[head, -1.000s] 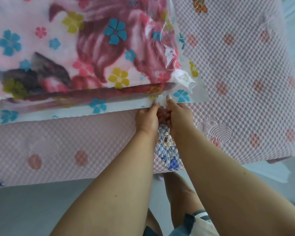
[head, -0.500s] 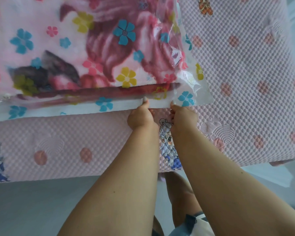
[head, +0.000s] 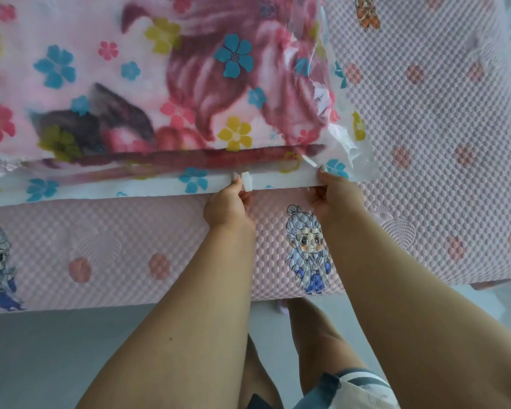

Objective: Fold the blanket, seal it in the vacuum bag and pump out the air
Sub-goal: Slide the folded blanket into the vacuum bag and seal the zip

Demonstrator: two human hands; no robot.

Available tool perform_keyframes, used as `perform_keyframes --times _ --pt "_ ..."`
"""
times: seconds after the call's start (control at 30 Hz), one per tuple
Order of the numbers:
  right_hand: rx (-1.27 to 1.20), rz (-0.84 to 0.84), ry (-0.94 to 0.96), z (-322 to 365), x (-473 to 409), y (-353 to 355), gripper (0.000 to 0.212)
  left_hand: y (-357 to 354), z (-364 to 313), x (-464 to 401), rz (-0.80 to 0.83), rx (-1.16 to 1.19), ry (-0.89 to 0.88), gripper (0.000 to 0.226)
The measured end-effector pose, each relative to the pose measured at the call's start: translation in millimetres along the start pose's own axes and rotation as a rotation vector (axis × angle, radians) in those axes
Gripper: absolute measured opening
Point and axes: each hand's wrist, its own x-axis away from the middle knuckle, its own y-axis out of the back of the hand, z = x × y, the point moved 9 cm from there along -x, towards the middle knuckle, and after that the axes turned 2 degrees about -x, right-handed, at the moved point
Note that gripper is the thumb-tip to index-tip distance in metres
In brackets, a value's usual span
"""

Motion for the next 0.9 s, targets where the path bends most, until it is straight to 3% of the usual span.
perform_keyframes --times 0.13,0.27,0.37,0.53,0.6,0.77,0.9 --pt "0.094 -0.090 -0.017 -4 -4 11 0.023 1 3 3 -0.012 -0.012 0.011 0.012" --pt "0.022 -0.100 0.035 -8 0 11 0.022 8 0 -1 0.043 0.033 0.052 0.004" --pt "-0.006 0.014 0.017 -27 9 -11 0.020 14 -9 -7 0.066 0.006 0.040 0.003" --pt "0.340 0.226 0.003 -81 39 -62 0.037 9 -14 -4 0.090 -0.079 0.008 0.014" --pt "0.280 0.218 -0.037 -95 45 -69 0.043 12 -14 -4 0.086 -0.082 -0.001 0.017" --pt "0.173 0.072 -0.111 -106 51 -74 0.030 17 -17 -9 0.055 -0.121 -0.054 0.015" --pt "0.024 0.070 -0.176 -106 60 -74 0.033 21 -14 -14 0.008 -0.169 -0.074 0.018"
